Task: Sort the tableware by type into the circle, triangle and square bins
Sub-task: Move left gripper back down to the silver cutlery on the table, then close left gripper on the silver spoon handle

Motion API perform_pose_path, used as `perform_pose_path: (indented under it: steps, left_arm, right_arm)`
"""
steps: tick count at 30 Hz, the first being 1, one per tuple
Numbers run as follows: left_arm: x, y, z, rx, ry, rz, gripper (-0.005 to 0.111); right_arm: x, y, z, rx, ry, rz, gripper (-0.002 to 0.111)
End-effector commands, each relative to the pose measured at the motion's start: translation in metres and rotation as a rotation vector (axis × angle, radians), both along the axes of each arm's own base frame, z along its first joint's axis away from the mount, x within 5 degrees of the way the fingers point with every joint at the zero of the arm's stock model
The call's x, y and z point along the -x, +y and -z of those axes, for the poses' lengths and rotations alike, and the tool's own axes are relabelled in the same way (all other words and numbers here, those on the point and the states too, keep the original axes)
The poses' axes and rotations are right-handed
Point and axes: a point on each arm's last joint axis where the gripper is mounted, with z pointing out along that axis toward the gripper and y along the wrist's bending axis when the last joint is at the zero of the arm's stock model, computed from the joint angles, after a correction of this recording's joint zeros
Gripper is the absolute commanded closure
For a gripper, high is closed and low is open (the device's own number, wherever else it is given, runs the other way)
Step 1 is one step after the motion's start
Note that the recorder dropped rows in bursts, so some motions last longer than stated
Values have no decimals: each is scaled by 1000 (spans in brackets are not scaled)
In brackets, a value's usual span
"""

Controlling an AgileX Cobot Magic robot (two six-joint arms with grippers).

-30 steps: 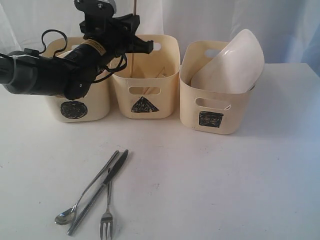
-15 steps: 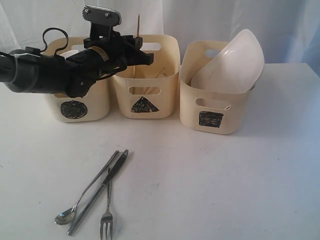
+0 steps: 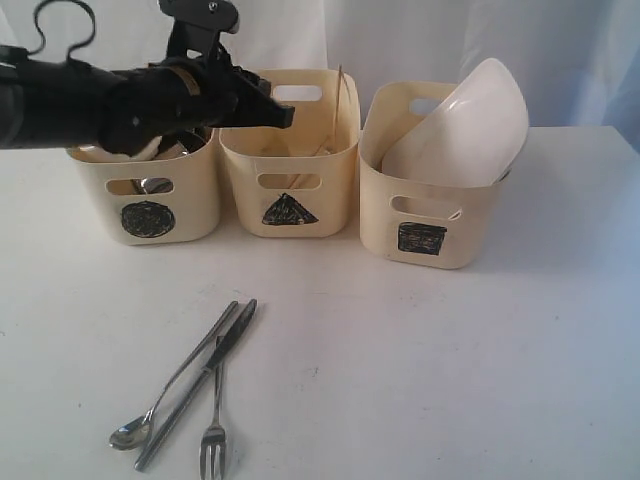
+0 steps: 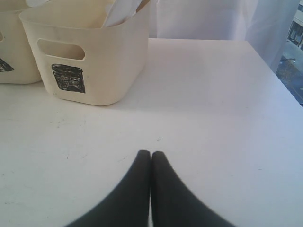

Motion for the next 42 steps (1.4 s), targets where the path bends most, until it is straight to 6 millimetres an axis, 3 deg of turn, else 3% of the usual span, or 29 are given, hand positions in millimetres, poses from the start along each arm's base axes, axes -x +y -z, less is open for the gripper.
perform_pose_path:
  steps: [1, 7, 11, 19, 24, 32, 42]
  left_arm:
    - [28, 18, -26, -214, 132, 26, 106]
    - [69, 43, -42, -378, 409, 27, 107]
    - [92, 56, -41, -449, 577, 29, 107]
    - [121, 48, 1, -430, 773, 260, 107]
    - [126, 47, 24, -419, 857, 266, 103]
    - [121, 44, 44, -441, 941, 263, 65]
    - [110, 38, 89, -488, 1075, 253, 64]
  right_arm:
    - [0, 0, 2, -24, -2, 10, 108]
    - [0, 0, 2, -22, -2, 10, 108]
    - [0, 0, 2, -25, -2, 10, 108]
    - [0, 0, 2, -25, -2, 10, 108]
    - [0, 0, 2, -25, -2, 10, 108]
    - [0, 0, 2, -25, -2, 10, 108]
    - [0, 0, 2, -25, -2, 10, 108]
